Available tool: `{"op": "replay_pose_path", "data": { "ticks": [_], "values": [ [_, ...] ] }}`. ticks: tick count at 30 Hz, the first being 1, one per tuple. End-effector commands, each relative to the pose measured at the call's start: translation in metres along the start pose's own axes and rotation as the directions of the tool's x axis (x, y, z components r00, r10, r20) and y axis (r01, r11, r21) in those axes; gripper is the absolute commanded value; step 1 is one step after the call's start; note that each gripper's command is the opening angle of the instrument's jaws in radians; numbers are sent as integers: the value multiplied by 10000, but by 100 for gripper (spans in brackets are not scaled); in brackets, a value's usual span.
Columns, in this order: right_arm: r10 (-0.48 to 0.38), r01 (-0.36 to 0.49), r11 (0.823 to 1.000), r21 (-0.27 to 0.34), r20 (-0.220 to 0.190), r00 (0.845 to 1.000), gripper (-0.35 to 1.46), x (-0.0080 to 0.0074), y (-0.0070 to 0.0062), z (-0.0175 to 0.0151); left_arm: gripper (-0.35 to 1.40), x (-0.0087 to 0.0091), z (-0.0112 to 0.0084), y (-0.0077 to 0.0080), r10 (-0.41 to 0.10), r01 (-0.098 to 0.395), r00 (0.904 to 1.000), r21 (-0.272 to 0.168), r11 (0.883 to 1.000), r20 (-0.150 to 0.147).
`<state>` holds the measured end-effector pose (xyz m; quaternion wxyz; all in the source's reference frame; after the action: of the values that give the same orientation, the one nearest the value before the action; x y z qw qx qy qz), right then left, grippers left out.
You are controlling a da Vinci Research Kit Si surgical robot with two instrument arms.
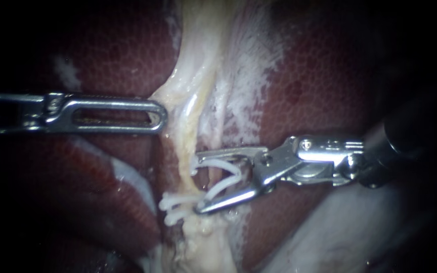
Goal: Clipping third clip left tube
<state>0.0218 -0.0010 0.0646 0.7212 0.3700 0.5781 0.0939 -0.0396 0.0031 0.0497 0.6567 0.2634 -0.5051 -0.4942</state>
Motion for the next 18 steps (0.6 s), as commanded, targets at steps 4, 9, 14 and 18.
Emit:
{"op": "replay_pose_path", "data": {
  "ticks": [4,9,14,18],
  "values": [
    [-60,59,9999,89,43,10000,56,2,4,6,-35,0,1,0,0,0,10000,-3,10000,0],
    [-51,51,10000,55,35,10000,56,4,11,12,-35,0,1,0,2,-2,10000,-5,10000,2],
    [-34,34,10000,-3,23,10000,58,5,24,17,-35,1,1,0,6,-6,10000,-9,10000,5],
    [-36,36,10000,0,20,10000,58,5,30,19,-35,1,1,0,8,-8,10000,-11,10000,5]
  ]
}}
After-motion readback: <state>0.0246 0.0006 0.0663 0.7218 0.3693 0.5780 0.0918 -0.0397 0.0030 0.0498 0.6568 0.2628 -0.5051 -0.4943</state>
